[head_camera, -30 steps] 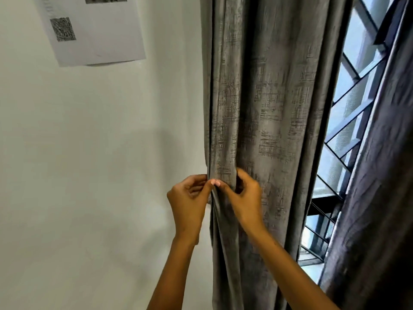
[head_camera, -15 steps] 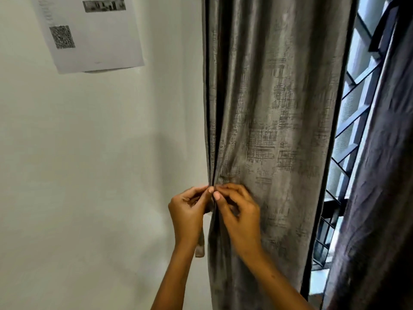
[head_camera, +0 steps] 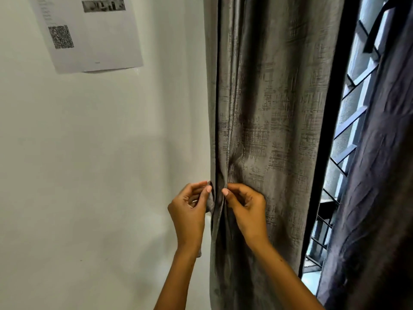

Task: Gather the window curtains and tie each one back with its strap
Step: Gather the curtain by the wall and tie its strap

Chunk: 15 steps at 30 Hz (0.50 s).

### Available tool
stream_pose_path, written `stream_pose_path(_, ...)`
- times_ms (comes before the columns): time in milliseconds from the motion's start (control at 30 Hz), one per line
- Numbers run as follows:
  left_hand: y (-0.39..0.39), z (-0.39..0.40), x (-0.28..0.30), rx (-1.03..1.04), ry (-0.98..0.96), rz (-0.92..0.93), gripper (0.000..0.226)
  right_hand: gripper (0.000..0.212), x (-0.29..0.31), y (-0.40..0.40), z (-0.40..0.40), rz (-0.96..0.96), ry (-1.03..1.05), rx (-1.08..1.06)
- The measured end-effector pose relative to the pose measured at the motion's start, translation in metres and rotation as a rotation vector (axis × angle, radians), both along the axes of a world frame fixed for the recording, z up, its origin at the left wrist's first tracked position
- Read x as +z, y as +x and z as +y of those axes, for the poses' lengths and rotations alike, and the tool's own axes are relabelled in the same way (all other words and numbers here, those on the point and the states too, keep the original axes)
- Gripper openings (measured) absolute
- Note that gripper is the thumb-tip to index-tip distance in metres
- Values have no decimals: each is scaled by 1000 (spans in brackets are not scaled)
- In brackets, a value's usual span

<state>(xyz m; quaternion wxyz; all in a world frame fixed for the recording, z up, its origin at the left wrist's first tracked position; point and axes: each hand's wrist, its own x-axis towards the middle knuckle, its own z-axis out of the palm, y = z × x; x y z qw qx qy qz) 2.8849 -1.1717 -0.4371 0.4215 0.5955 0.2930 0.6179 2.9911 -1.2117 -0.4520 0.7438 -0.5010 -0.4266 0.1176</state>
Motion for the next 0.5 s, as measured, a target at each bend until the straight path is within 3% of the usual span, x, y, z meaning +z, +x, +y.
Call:
stream_pose_path(100,4,-5,3,-38,11,29,30,19,-2,0,3,-5,32,-19)
stream_pose_path(200,4,3,5,16,36,82,25,18,-2,0,4,-57,48,-68)
stream_pose_path(367,-6,20,1,99,65,110,16,20,-8,20,1,-373,30,-429)
stream_pose_path(500,-12,24,0,108,85,101,13,29,-9,28,6,-448,-67,-554)
